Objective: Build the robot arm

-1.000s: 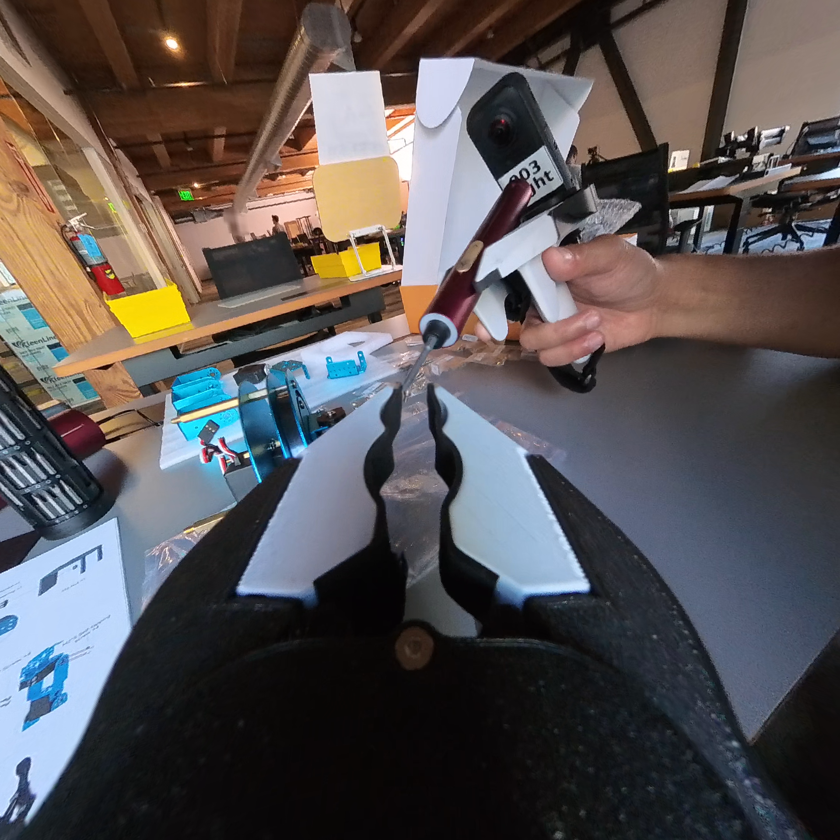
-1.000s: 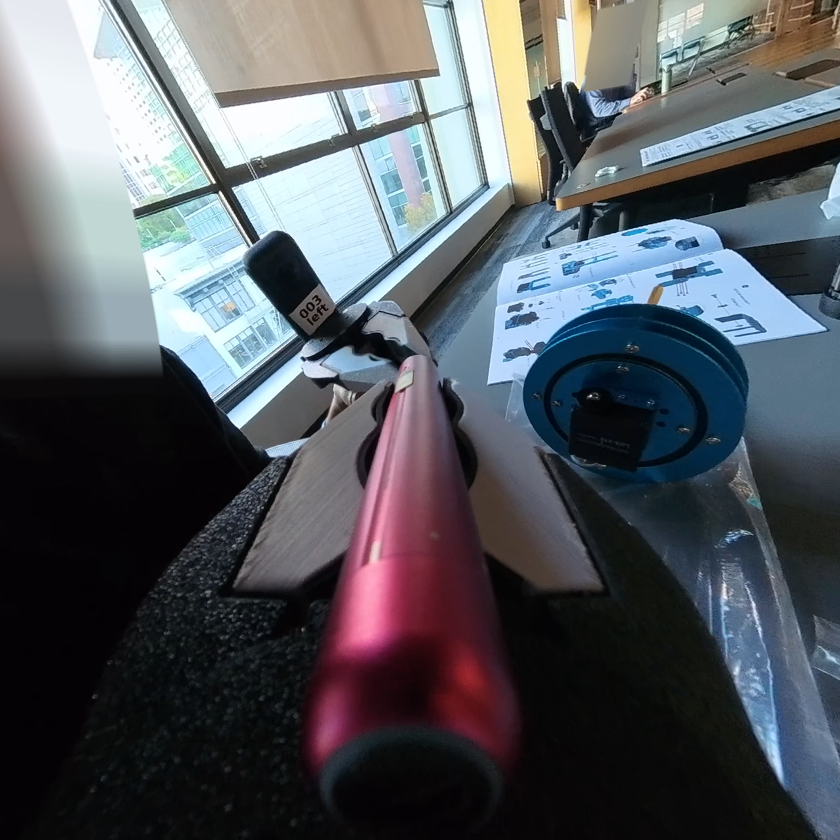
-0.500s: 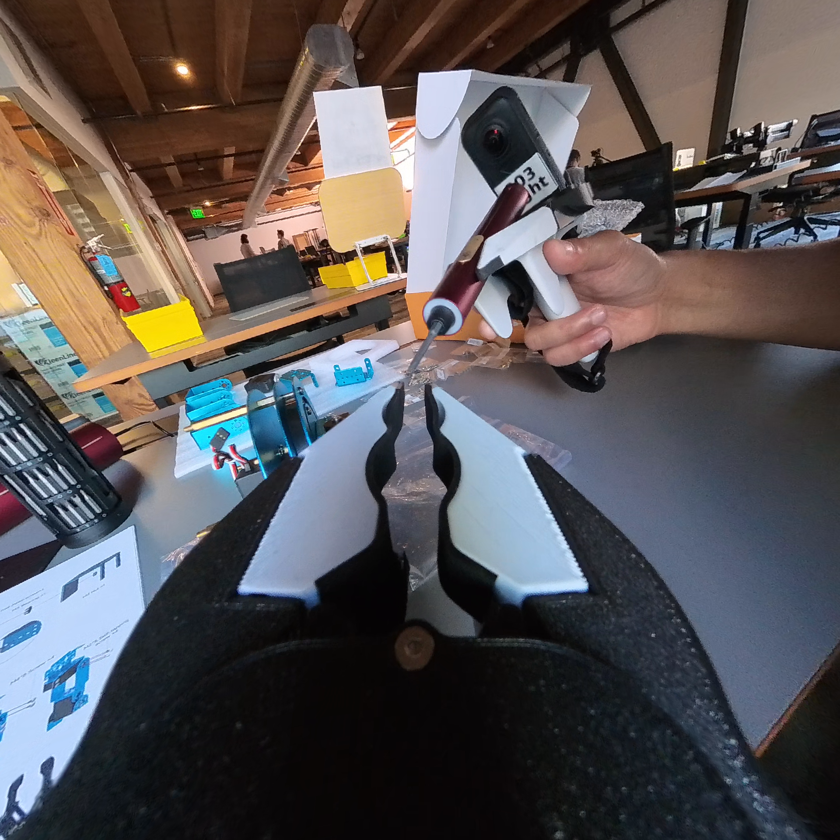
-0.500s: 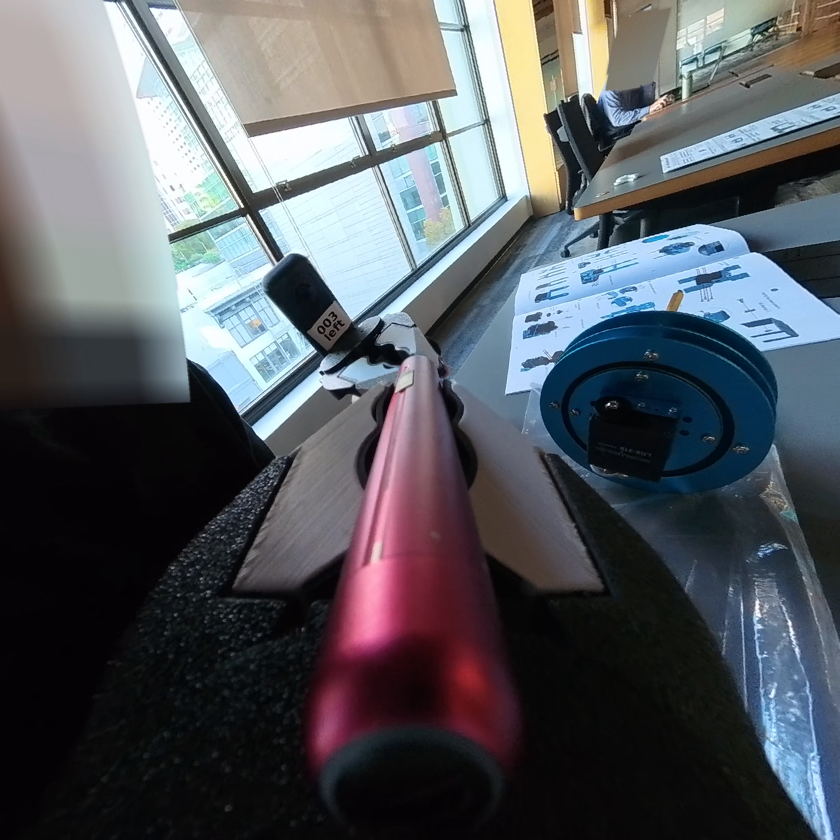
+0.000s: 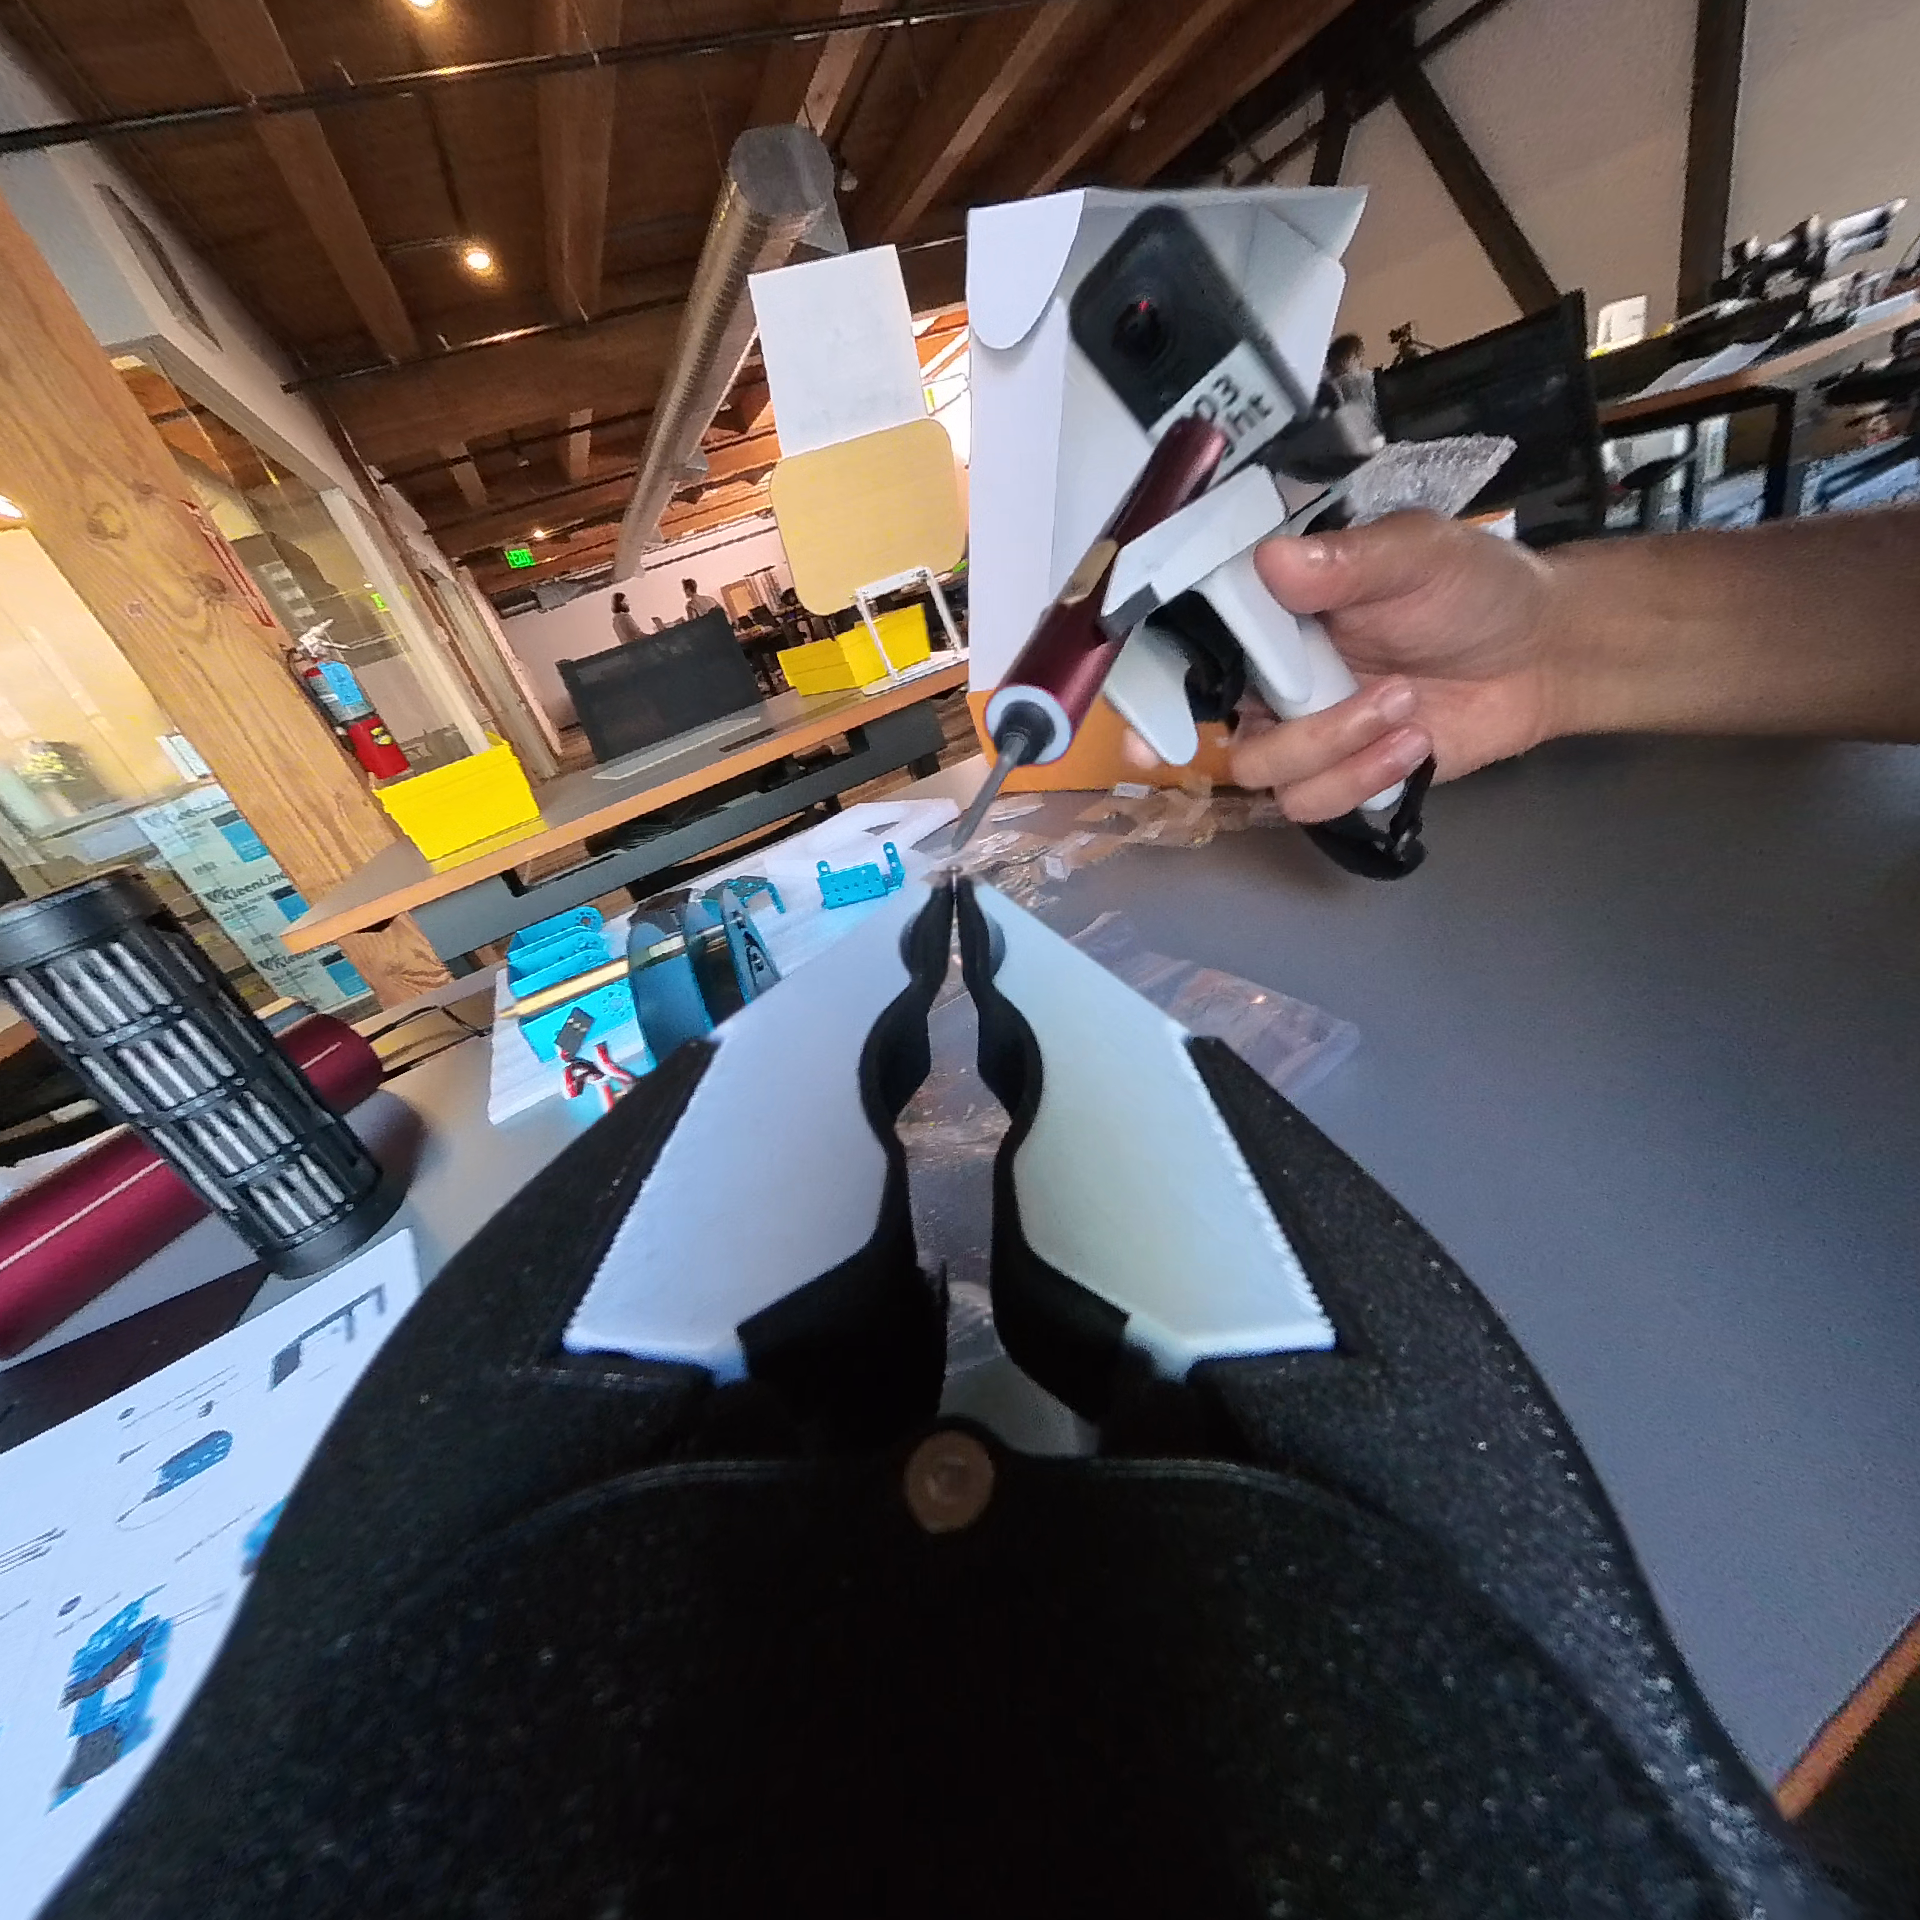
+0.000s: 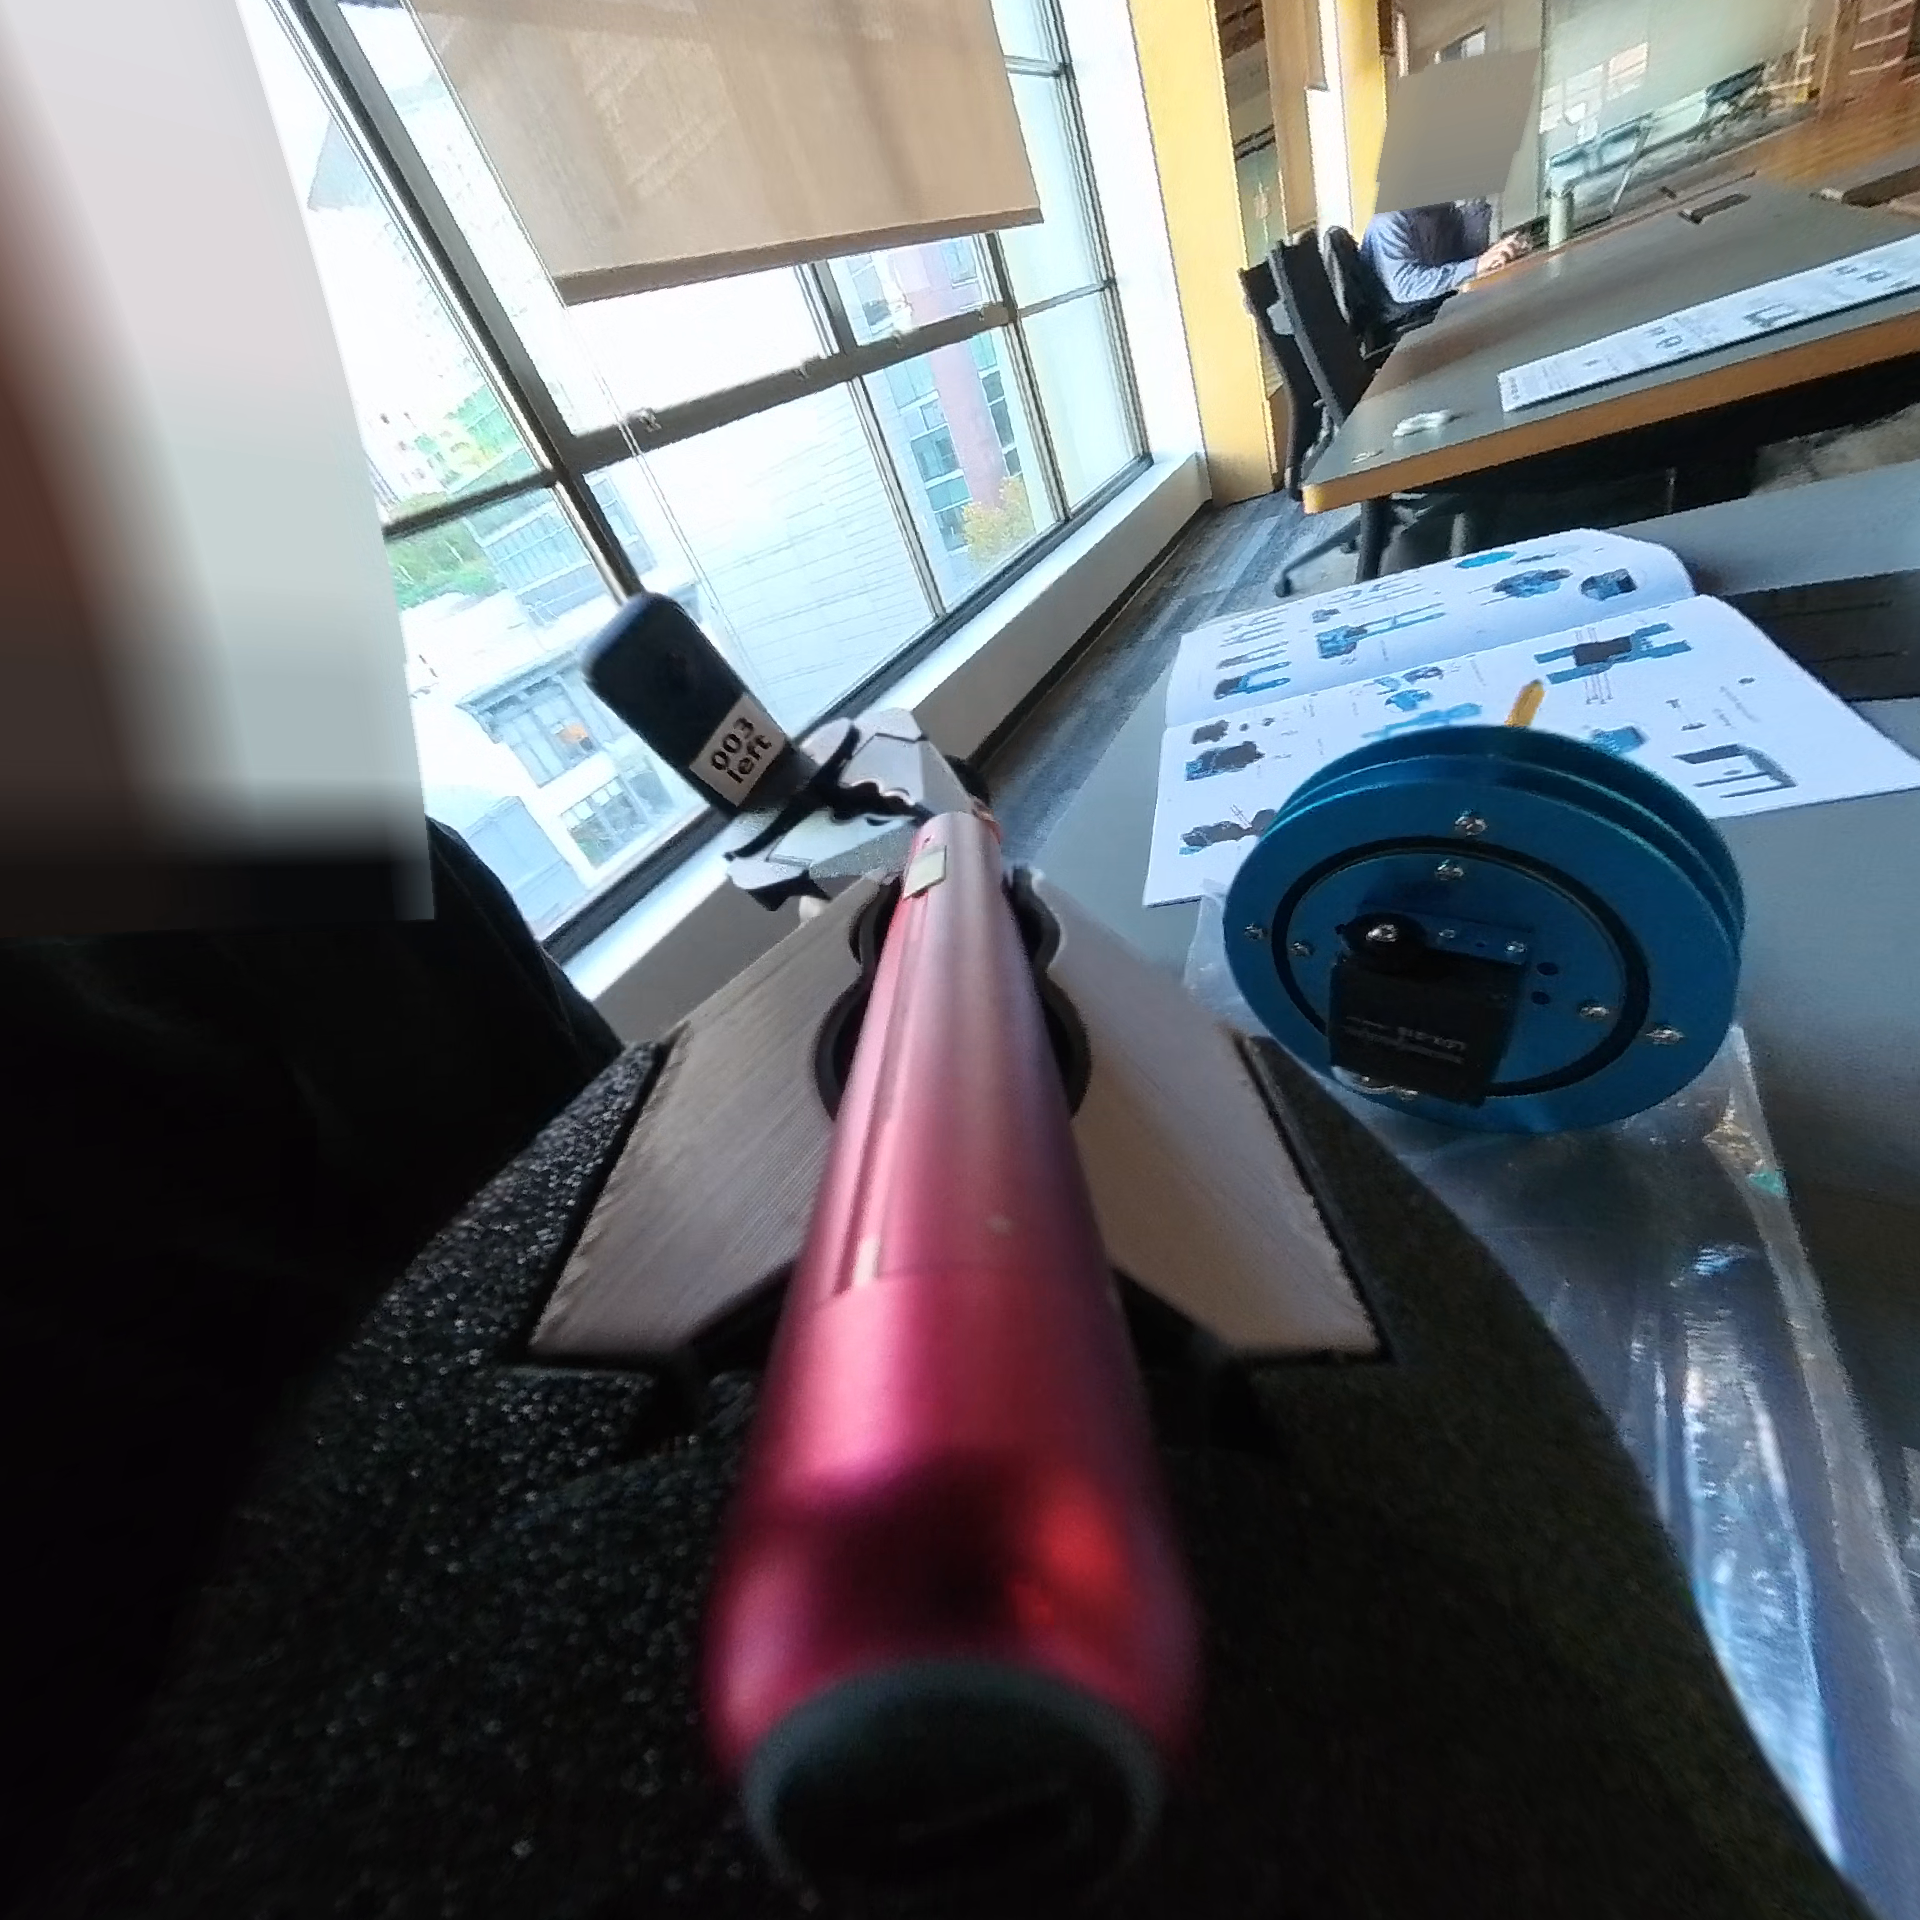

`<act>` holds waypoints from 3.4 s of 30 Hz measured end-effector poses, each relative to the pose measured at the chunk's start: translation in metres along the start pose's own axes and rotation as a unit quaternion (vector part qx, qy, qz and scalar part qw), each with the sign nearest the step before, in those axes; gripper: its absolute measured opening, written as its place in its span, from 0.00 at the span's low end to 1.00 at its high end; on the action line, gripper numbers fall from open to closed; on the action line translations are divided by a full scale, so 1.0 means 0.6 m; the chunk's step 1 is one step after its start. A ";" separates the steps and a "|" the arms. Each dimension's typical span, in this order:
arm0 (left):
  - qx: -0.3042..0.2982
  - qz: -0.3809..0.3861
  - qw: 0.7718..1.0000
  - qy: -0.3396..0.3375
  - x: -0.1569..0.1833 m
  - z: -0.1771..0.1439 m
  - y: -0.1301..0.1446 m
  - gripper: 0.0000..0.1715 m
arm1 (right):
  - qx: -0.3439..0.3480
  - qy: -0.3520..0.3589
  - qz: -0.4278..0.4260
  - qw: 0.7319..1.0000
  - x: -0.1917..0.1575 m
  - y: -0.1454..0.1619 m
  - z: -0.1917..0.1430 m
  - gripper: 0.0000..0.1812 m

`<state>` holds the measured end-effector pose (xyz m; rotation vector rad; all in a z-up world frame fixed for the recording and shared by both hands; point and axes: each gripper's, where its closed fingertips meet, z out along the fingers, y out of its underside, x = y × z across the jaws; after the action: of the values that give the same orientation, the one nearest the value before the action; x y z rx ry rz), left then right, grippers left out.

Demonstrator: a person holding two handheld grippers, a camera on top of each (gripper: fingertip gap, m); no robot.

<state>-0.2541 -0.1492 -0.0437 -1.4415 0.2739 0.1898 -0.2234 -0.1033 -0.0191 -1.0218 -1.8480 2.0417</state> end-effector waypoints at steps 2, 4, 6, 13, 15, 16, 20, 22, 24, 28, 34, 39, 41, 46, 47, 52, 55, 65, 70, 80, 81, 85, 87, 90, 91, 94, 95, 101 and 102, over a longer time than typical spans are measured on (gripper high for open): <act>-0.006 0.018 1.000 -0.009 -0.004 -0.001 0.005 0.00 | -0.013 0.017 -0.031 0.999 -0.001 -0.001 -0.001 0.15; -0.019 0.039 0.999 -0.014 -0.005 0.000 0.014 0.00 | -0.027 0.032 -0.065 0.997 -0.005 -0.002 0.000 0.15; -0.030 0.050 0.998 -0.016 -0.005 0.002 0.022 0.00 | -0.042 0.037 -0.083 0.995 -0.011 0.000 0.004 0.16; -0.031 0.050 0.998 -0.009 0.001 0.003 0.020 0.00 | -0.057 0.050 -0.103 0.992 -0.015 0.006 0.013 0.13; -0.029 0.050 0.998 -0.009 0.001 0.002 0.019 0.00 | -0.055 0.048 -0.098 0.992 -0.015 0.005 0.011 0.13; -0.028 0.050 0.998 -0.009 0.001 0.001 0.018 0.00 | -0.055 0.050 -0.099 0.992 -0.013 0.004 0.010 0.13; -0.021 0.046 0.999 -0.001 0.004 -0.003 0.013 0.00 | -0.055 0.048 -0.099 0.992 -0.015 0.005 0.011 0.13; -0.019 0.045 0.999 0.003 0.005 -0.005 0.013 0.00 | -0.058 0.048 -0.102 0.992 -0.016 0.007 0.013 0.13; -0.020 0.045 0.999 0.002 0.005 -0.006 0.012 0.00 | -0.061 0.047 -0.100 0.992 -0.016 0.008 0.014 0.13; -0.025 0.046 0.999 0.006 0.007 -0.006 0.013 0.00 | -0.063 0.045 -0.095 0.993 -0.015 0.010 0.014 0.13; -0.027 0.047 0.998 0.006 0.007 -0.006 0.016 0.00 | -0.069 0.047 -0.104 0.991 -0.017 0.009 0.013 0.13; -0.035 0.052 0.998 0.007 0.007 -0.007 0.020 0.00 | -0.069 0.046 -0.101 0.991 -0.016 0.013 0.016 0.13; -0.035 0.050 0.998 0.009 0.008 -0.007 0.021 0.00 | -0.070 0.045 -0.099 0.992 -0.016 0.014 0.016 0.13; -0.061 0.084 0.995 0.005 0.010 -0.005 0.036 0.00 | -0.098 0.062 -0.128 0.985 -0.014 0.022 0.017 0.13; -0.069 0.094 0.993 0.007 0.013 -0.006 0.040 0.00 | -0.109 0.065 -0.138 0.982 -0.015 0.026 0.018 0.13; -0.101 0.140 0.985 0.027 0.032 -0.011 0.054 0.00 | -0.156 0.060 -0.198 0.966 -0.025 0.042 0.017 0.13; -0.131 0.158 0.978 0.027 0.036 -0.012 0.064 0.00 | -0.172 0.064 -0.217 0.959 -0.024 0.051 0.018 0.12; -0.171 0.185 0.968 0.006 0.027 -0.007 0.086 0.00 | -0.180 0.086 -0.225 0.954 -0.009 0.062 0.023 0.12; -0.134 0.166 0.977 -0.004 0.024 -0.007 0.065 0.00 | -0.154 0.075 -0.199 0.965 -0.014 0.046 0.020 0.12; -0.108 0.140 0.984 -0.013 0.015 -0.009 0.050 0.06 | -0.138 0.070 -0.181 0.971 -0.016 0.034 0.016 0.12; -0.106 0.137 0.985 -0.011 0.016 -0.009 0.049 0.06 | -0.136 0.071 -0.180 0.972 -0.015 0.034 0.016 0.12; -0.106 0.121 0.987 0.000 0.020 -0.010 0.050 0.08 | -0.132 0.069 -0.173 0.973 -0.015 0.033 0.017 0.13; -0.093 0.117 0.989 -0.002 0.018 -0.008 0.046 0.08 | -0.118 0.053 -0.153 0.980 -0.022 0.028 0.018 0.13; -0.078 0.108 0.991 0.005 0.022 -0.005 0.042 0.08 | -0.108 0.045 -0.138 0.983 -0.022 0.026 0.018 0.13; -0.070 0.106 0.992 0.007 0.023 -0.004 0.039 0.07 | -0.103 0.039 -0.131 0.985 -0.024 0.025 0.017 0.12; -0.044 0.102 0.994 0.007 0.023 -0.007 0.024 0.03 | -0.096 0.031 -0.117 0.988 -0.024 0.022 0.015 0.12; -0.040 0.101 0.994 0.009 0.024 -0.009 0.021 0.02 | -0.093 0.027 -0.110 0.989 -0.025 0.021 0.015 0.13; -0.034 0.103 0.994 0.015 0.026 -0.013 0.014 0.01 | -0.083 0.016 -0.088 0.992 -0.022 0.020 0.012 0.13; -0.035 0.106 0.994 0.013 0.025 -0.014 0.015 0.01 | -0.081 0.019 -0.094 0.992 -0.022 0.018 0.012 0.13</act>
<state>-0.2432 -0.1567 -0.0576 -1.4843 0.4458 0.3562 -0.2145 -0.1187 -0.0248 -0.8790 -2.0314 1.7784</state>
